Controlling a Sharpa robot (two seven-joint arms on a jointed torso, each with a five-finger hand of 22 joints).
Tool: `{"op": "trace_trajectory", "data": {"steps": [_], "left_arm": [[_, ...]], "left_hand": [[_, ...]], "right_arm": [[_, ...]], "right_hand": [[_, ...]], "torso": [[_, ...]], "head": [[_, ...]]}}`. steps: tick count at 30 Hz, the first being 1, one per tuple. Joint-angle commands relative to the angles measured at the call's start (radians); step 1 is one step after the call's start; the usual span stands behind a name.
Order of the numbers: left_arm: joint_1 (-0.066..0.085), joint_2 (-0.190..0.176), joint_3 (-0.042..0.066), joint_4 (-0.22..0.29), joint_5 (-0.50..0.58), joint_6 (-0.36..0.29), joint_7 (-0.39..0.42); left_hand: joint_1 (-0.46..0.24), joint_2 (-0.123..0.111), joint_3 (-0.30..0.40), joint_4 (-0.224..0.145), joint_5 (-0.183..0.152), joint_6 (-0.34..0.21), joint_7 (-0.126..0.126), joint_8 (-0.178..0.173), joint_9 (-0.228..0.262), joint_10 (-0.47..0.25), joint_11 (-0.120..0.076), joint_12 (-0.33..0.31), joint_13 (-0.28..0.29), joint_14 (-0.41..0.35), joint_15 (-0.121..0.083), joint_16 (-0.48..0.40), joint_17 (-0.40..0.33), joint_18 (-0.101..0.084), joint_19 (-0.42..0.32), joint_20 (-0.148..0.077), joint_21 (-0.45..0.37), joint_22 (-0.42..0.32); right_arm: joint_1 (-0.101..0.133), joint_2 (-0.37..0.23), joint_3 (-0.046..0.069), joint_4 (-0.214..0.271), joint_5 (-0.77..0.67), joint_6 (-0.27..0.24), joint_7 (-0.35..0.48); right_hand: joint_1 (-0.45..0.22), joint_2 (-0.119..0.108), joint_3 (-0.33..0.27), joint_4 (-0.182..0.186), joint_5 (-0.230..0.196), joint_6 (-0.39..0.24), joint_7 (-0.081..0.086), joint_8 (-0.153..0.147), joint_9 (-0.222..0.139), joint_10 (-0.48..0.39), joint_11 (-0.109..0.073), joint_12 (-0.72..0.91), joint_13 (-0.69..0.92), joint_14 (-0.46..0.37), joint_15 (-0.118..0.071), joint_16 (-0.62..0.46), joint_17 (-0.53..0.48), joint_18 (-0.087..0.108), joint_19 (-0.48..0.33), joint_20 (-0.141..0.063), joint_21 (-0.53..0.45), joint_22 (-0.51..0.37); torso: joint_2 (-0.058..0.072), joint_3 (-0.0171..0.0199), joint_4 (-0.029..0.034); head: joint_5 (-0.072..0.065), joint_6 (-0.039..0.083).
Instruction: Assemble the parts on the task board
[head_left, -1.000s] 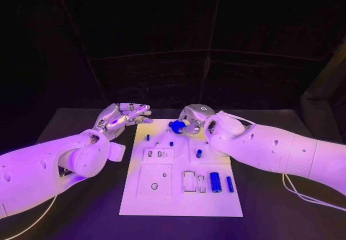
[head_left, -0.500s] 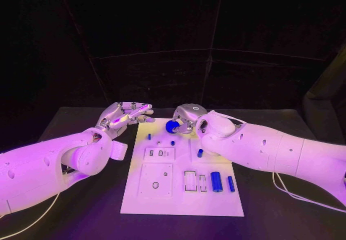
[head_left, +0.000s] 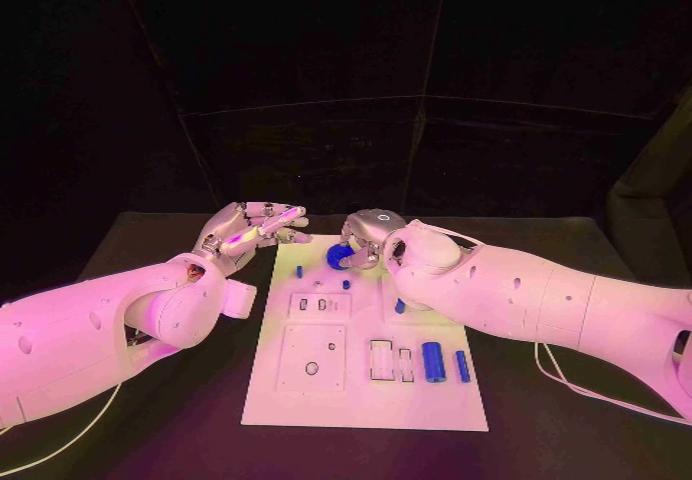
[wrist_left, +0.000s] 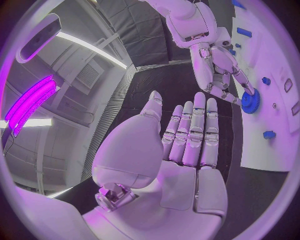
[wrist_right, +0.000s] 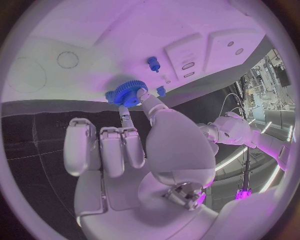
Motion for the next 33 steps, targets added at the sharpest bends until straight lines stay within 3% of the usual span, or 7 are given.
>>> {"op": "trace_trajectory", "data": {"steps": [1,7,9,11,15,19,33], "left_arm": [[0.001,0.001,0.001,0.002,0.001,0.012,0.004],[0.001,0.001,0.001,0.003,0.001,0.012,0.002],[0.001,0.001,0.001,0.003,0.001,0.012,0.001],[0.001,0.001,0.001,0.003,0.001,0.012,0.0],[0.001,0.001,0.001,0.003,0.001,0.012,-0.001],[0.001,0.0,0.001,0.003,0.001,0.011,-0.002],[0.002,0.0,0.001,0.002,0.001,0.01,-0.003]], "left_hand": [[0.007,0.004,0.0,-0.006,0.002,0.0,0.001,-0.006,0.0,0.001,0.005,-0.002,-0.001,-0.001,0.004,-0.004,0.001,0.015,0.006,0.001,-0.007,-0.001],[0.007,0.005,0.0,-0.008,0.002,0.001,0.001,-0.007,0.0,0.001,0.005,-0.003,-0.001,-0.001,0.004,-0.004,0.001,0.015,0.006,0.001,-0.007,-0.002],[0.007,0.005,0.0,-0.008,0.002,0.0,0.002,-0.007,-0.001,0.0,0.005,-0.003,-0.001,-0.001,0.004,-0.005,0.001,0.015,0.006,0.001,-0.008,-0.002],[0.007,0.005,-0.001,-0.009,0.002,-0.001,0.002,-0.008,-0.001,0.0,0.006,-0.004,-0.001,-0.001,0.004,-0.006,0.002,0.015,0.007,0.001,-0.008,-0.002],[0.007,0.005,-0.002,-0.011,0.002,-0.002,0.003,-0.01,-0.001,-0.002,0.006,-0.006,-0.001,-0.001,0.005,-0.007,0.002,0.015,0.007,0.002,-0.009,-0.003],[0.007,0.005,-0.003,-0.011,0.002,-0.003,0.004,-0.011,-0.001,-0.003,0.007,-0.007,-0.001,0.0,0.005,-0.008,0.002,0.015,0.007,0.002,-0.009,-0.004],[0.008,0.008,-0.002,-0.014,0.002,-0.005,0.005,-0.013,-0.001,-0.005,0.008,-0.01,-0.002,0.0,0.006,-0.01,0.003,0.015,0.008,0.002,-0.011,-0.005]], "right_arm": [[0.002,0.005,0.0,-0.003,-0.009,0.012,-0.034],[0.002,0.011,0.0,-0.01,-0.003,0.011,-0.046],[0.002,0.013,0.0,-0.013,0.002,0.014,-0.045],[0.002,0.015,0.0,-0.014,0.009,0.024,-0.043],[0.003,0.014,0.0,-0.014,0.019,0.051,-0.037],[0.003,0.012,0.0,-0.014,0.037,0.071,-0.03],[0.003,0.01,0.0,-0.02,0.083,0.103,-0.003]], "right_hand": [[-0.018,-0.006,-0.001,0.011,-0.003,-0.023,0.007,-0.012,-0.003,0.058,0.011,-0.009,0.198,0.077,0.012,0.001,0.127,-0.01,0.003,0.007,0.005,0.001],[-0.062,-0.033,-0.044,0.052,-0.073,-0.109,0.028,-0.056,-0.012,0.044,0.032,-0.031,0.18,0.077,0.03,0.0,0.127,-0.01,0.002,0.023,0.006,0.003],[-0.083,-0.049,-0.077,0.09,-0.078,-0.197,0.04,-0.061,-0.016,0.039,0.042,-0.038,0.173,0.077,0.038,0.001,0.127,-0.01,0.002,0.032,0.006,0.005],[-0.098,-0.051,-0.11,0.133,-0.065,-0.223,0.045,-0.061,-0.015,0.037,0.047,-0.04,0.172,0.077,0.043,0.001,0.128,-0.01,0.002,0.038,0.007,0.005],[-0.107,-0.046,-0.167,0.187,-0.057,-0.189,0.042,-0.056,-0.011,0.036,0.046,-0.041,0.172,0.077,0.045,0.001,0.13,-0.009,0.001,0.041,0.008,0.006],[-0.106,-0.025,-0.2,0.222,-0.022,-0.126,0.037,-0.047,-0.005,0.037,0.043,-0.039,0.174,0.077,0.042,0.002,0.132,-0.01,0.001,0.039,0.009,0.008],[-0.097,0.011,-0.237,0.257,0.015,-0.111,0.029,-0.05,-0.007,0.045,0.035,-0.029,0.184,0.078,0.036,0.004,0.138,-0.01,0.002,0.033,0.011,0.011]], "torso": [[0.0,0.0001,-0.0002],[0.0,-0.0001,-0.001],[0.0,0.0004,-0.0011],[0.0,0.0004,-0.0012],[0.0,0.0002,-0.0002],[-0.001,0.0004,-0.0015],[0.0,0.0005,-0.0004]], "head": [[0.0,0.0],[0.0,-0.001],[0.0,-0.001],[0.0,-0.001],[-0.001,-0.003],[0.0,-0.004],[-0.001,-0.007]]}}
